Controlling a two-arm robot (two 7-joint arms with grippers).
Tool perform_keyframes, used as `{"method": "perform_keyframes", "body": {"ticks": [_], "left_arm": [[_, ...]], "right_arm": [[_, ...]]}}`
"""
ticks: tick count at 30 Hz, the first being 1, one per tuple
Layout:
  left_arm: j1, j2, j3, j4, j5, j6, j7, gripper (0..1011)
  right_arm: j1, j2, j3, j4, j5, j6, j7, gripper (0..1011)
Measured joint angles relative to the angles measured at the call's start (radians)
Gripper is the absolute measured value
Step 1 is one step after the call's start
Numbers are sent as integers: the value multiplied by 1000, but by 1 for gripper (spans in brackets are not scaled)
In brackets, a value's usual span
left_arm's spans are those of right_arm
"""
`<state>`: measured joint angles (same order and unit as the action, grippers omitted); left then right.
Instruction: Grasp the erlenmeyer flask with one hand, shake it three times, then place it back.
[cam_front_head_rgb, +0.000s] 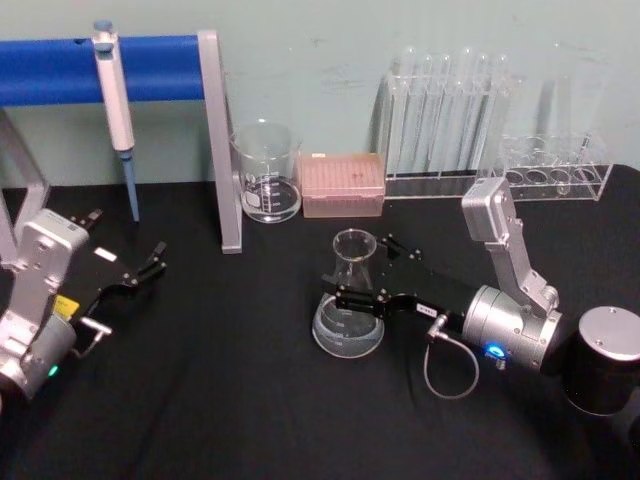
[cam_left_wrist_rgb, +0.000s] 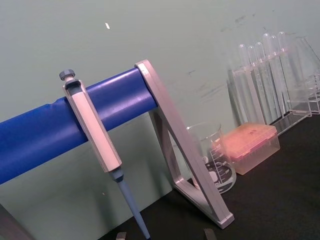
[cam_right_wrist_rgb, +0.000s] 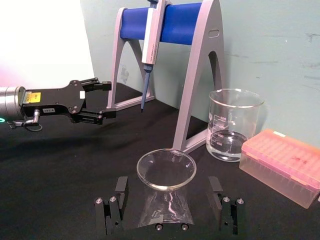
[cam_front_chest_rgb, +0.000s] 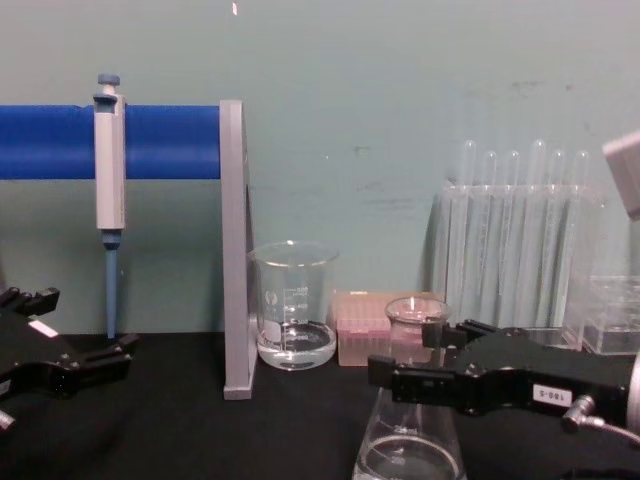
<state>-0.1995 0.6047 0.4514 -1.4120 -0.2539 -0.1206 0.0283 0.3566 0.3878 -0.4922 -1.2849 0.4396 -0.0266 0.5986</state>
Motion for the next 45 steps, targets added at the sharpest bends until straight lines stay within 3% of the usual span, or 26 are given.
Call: {"method": "perform_keyframes", "body": {"ticks": [12, 23, 32, 39, 45], "left_arm": [[0, 0, 0, 0, 0, 0, 0, 1001], [0, 0, 0, 0, 0, 0, 0, 1001], [0, 0, 0, 0, 0, 0, 0, 1001], [0, 0, 0, 0, 0, 0, 0, 1001], [0, 0, 0, 0, 0, 0, 0, 1001]], "right_arm": [[3, 4, -4, 0, -1, 2, 0, 1003], [-27, 43, 2, -45, 6, 32, -8, 1002], [-94, 119, 33, -135, 43, 95, -19, 1003], [-150, 178, 76, -184, 78, 152, -64, 1003], [-161, 170, 115, -185, 63, 146, -158, 1002]]}}
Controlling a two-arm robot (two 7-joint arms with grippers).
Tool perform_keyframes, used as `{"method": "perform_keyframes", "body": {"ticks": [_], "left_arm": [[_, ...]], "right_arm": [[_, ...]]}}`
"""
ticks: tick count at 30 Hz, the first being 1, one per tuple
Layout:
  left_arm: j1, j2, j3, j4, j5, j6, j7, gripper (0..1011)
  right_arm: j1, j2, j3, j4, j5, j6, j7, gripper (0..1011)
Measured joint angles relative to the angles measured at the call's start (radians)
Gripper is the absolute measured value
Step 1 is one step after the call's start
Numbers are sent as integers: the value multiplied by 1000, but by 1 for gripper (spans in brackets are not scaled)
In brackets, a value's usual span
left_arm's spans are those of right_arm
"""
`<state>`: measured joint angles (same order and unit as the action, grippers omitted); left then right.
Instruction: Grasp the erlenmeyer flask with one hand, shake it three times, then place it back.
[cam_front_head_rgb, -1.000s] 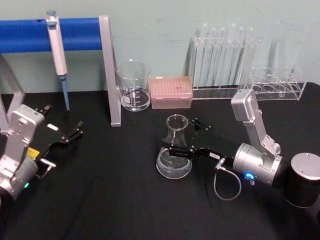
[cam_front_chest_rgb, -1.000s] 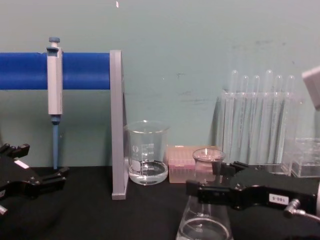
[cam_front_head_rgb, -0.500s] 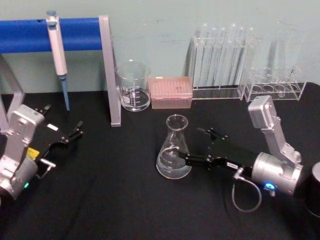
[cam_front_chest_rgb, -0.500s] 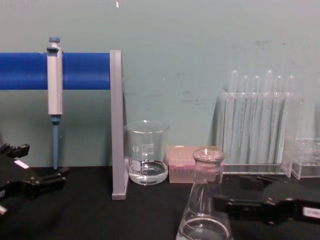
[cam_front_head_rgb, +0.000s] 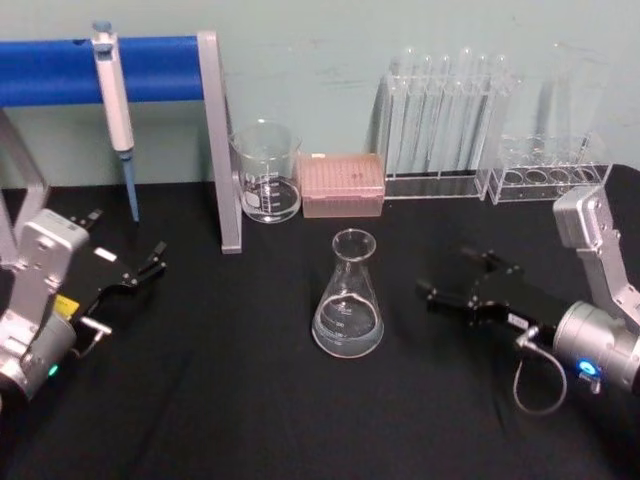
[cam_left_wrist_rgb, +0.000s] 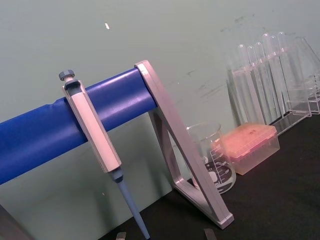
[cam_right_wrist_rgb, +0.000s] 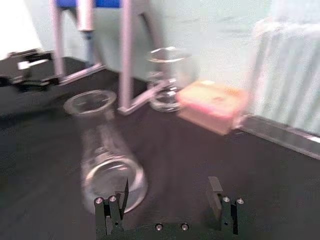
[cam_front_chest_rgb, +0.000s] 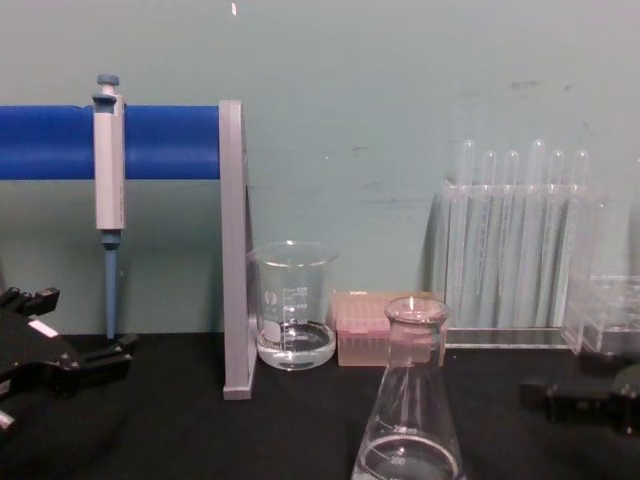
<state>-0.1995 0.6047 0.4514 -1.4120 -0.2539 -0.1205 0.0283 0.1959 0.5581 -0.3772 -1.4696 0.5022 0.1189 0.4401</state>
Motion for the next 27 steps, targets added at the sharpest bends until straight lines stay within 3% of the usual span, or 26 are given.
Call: {"method": "perform_keyframes", "body": {"ticks": [7, 10, 14, 19, 27], "left_arm": [[0, 0, 0, 0, 0, 0, 0, 1001], [0, 0, 0, 0, 0, 0, 0, 1001], [0, 0, 0, 0, 0, 0, 0, 1001], [0, 0, 0, 0, 0, 0, 0, 1001], [0, 0, 0, 0, 0, 0, 0, 1001]], "right_arm": [[4, -61, 35, 18, -87, -65, -154, 1003], [16, -104, 50, 40, -130, -100, -231, 1003], [28, -144, 64, 69, -159, -125, -287, 1002], [46, -186, 75, 116, -182, -140, -323, 1003], [58, -219, 76, 171, -203, -131, -326, 1003]]}}
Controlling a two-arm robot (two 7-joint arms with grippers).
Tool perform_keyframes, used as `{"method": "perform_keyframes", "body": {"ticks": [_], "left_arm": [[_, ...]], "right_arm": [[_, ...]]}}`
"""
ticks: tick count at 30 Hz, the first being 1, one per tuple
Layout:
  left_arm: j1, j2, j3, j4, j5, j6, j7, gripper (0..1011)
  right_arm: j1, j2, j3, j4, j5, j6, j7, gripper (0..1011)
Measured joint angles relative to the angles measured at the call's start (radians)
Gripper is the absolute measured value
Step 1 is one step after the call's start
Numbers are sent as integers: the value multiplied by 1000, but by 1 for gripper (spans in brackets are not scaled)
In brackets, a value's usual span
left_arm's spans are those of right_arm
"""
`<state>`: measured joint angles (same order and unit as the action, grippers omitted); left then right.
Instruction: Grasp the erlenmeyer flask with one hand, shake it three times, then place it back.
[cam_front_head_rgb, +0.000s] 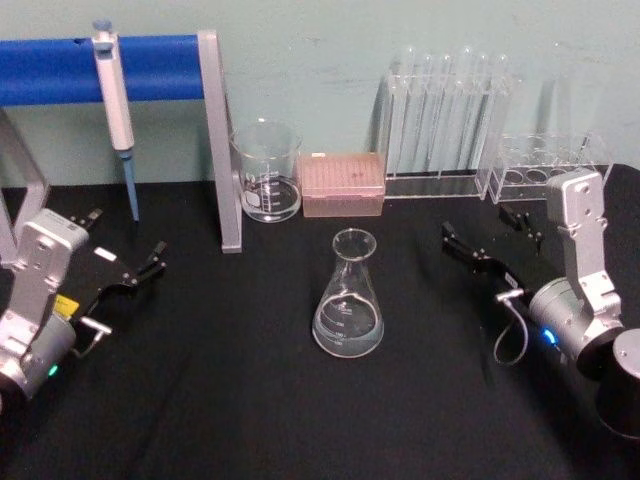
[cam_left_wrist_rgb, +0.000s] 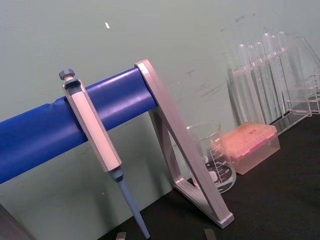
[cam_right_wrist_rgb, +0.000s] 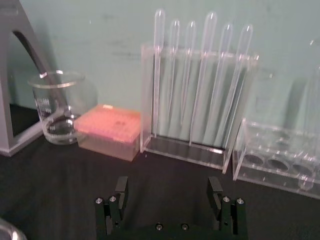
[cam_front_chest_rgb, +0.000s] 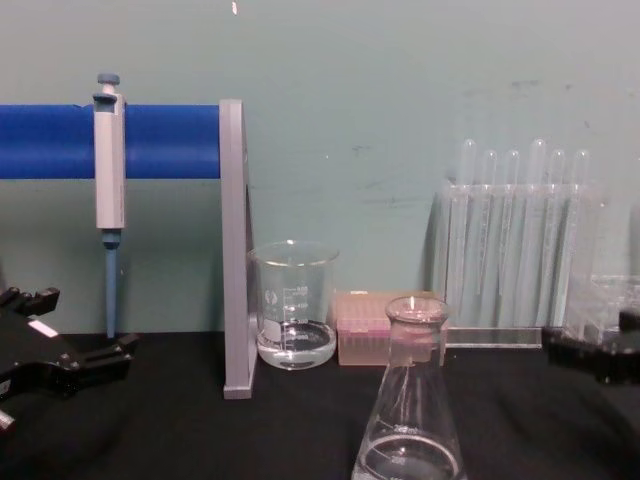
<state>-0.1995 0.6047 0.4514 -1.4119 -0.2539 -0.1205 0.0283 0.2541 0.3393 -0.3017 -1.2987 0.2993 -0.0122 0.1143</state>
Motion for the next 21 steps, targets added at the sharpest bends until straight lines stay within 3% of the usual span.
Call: {"method": "perform_keyframes", "body": {"ticks": [21], "left_arm": [[0, 0, 0, 0, 0, 0, 0, 1001]], "right_arm": [[-10, -13, 14, 11, -17, 24, 15, 1002]]}}
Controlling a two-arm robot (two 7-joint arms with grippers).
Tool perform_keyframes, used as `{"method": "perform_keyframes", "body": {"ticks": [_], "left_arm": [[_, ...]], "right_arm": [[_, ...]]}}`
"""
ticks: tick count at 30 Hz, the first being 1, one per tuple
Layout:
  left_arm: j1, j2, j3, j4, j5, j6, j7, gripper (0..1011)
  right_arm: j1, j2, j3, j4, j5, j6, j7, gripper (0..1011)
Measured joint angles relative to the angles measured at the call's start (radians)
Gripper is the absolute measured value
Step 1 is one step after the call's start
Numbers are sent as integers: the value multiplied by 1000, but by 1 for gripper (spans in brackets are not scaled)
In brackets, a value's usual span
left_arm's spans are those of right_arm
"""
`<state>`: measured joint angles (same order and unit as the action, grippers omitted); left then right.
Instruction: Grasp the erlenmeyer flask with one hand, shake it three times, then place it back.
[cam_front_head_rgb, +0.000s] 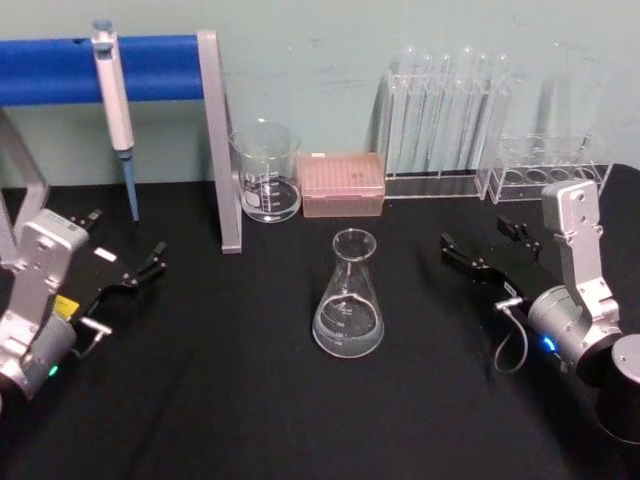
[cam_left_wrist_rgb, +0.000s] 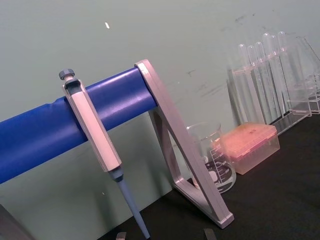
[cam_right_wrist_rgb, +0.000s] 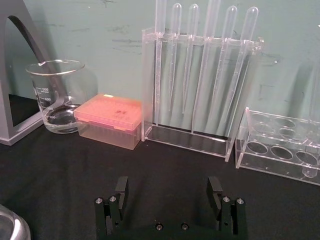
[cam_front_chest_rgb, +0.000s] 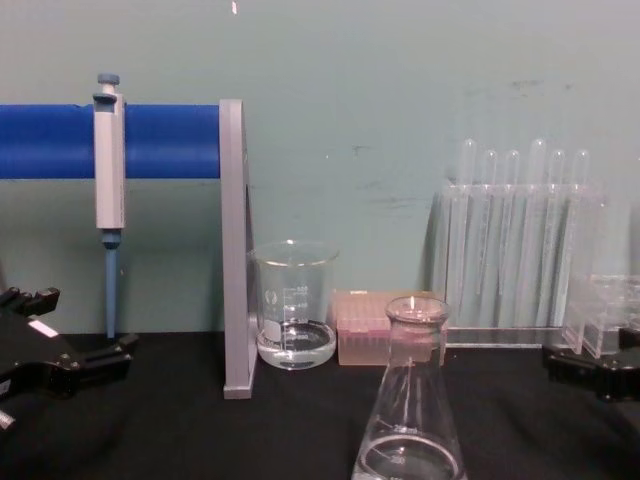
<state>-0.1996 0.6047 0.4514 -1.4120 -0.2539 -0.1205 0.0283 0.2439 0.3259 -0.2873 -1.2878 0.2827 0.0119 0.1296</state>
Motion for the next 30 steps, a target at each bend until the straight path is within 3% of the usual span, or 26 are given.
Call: {"method": "perform_keyframes", "body": {"ticks": [30], "left_arm": [[0, 0, 0, 0, 0, 0, 0, 1001]], "right_arm": [[1, 1, -3, 2, 3, -2, 0, 1003]]}}
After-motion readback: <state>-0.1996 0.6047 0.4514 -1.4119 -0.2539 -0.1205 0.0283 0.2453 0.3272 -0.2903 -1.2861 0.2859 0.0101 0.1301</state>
